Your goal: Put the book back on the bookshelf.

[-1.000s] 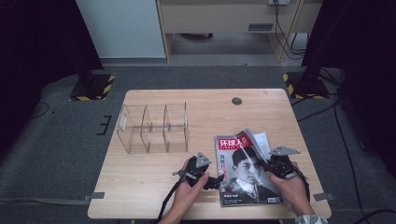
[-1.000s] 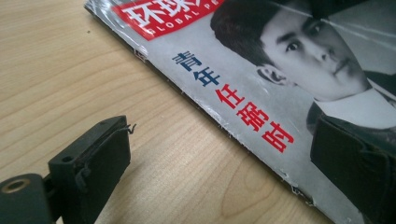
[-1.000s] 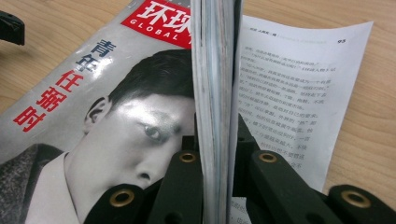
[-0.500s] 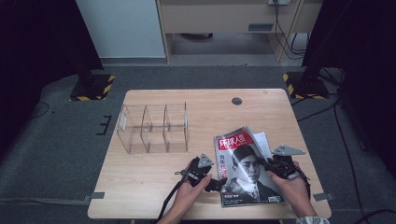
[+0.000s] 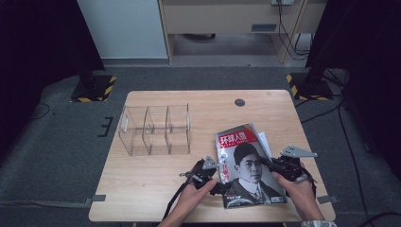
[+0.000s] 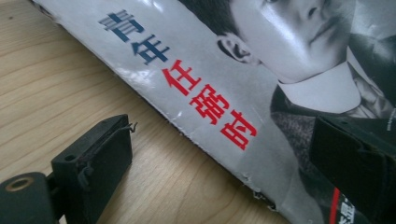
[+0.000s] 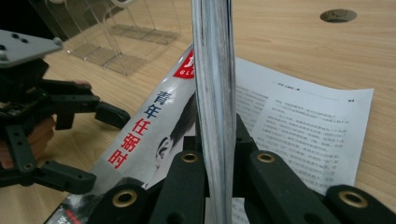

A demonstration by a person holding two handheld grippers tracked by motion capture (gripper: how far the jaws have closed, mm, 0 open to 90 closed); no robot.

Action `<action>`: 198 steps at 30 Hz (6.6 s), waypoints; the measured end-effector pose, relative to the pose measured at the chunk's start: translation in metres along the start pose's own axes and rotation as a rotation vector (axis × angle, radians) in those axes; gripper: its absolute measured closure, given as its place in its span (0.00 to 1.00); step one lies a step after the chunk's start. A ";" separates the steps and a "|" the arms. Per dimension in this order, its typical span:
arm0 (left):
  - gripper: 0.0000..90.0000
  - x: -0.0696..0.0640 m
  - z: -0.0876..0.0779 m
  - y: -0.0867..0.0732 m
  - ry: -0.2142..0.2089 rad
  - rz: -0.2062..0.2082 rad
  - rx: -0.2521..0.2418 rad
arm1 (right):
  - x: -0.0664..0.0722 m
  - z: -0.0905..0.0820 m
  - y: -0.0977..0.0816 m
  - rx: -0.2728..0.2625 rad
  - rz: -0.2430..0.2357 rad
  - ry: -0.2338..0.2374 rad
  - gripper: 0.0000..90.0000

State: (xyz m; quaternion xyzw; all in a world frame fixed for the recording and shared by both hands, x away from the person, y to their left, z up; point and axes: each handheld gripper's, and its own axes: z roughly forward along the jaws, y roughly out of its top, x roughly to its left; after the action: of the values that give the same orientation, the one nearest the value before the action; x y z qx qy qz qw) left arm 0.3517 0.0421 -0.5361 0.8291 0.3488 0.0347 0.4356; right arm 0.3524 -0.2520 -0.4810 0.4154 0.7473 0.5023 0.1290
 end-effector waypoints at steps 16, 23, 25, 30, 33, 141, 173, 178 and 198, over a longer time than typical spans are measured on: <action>0.23 0.000 0.008 0.007 0.023 0.021 -0.003 | -0.009 0.014 -0.012 0.058 0.049 0.045 0.97; 0.25 -0.001 0.007 0.007 0.038 0.028 -0.002 | -0.005 0.025 -0.017 0.135 0.007 0.002 0.94; 0.27 -0.001 0.007 0.007 0.041 0.029 -0.002 | -0.006 0.026 -0.019 0.157 -0.007 -0.034 0.93; 0.31 -0.002 0.007 0.007 0.060 0.043 0.000 | -0.009 0.035 -0.025 0.228 -0.050 -0.115 0.68; 0.32 -0.003 0.007 0.007 0.067 0.045 0.001 | -0.011 0.037 -0.027 0.249 -0.047 -0.164 0.48; 0.70 0.042 0.049 0.114 0.002 0.001 0.100 | -0.030 0.036 -0.036 0.201 -0.046 -0.182 0.44; 0.91 0.039 0.049 0.127 -0.010 0.009 0.142 | -0.026 0.038 -0.037 0.191 -0.082 -0.174 0.48; 0.94 0.038 0.044 0.129 -0.028 -0.017 0.114 | -0.031 0.031 -0.035 0.181 -0.047 -0.182 0.51; 0.96 0.032 -0.004 0.149 -0.019 -0.004 -0.005 | -0.046 0.013 -0.031 0.143 0.025 -0.359 0.50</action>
State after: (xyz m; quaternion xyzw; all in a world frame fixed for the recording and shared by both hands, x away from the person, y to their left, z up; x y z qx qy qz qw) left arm 0.4566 0.0081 -0.4304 0.8276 0.3463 0.0270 0.4410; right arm 0.3741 -0.2828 -0.5237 0.5159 0.7408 0.3672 0.2242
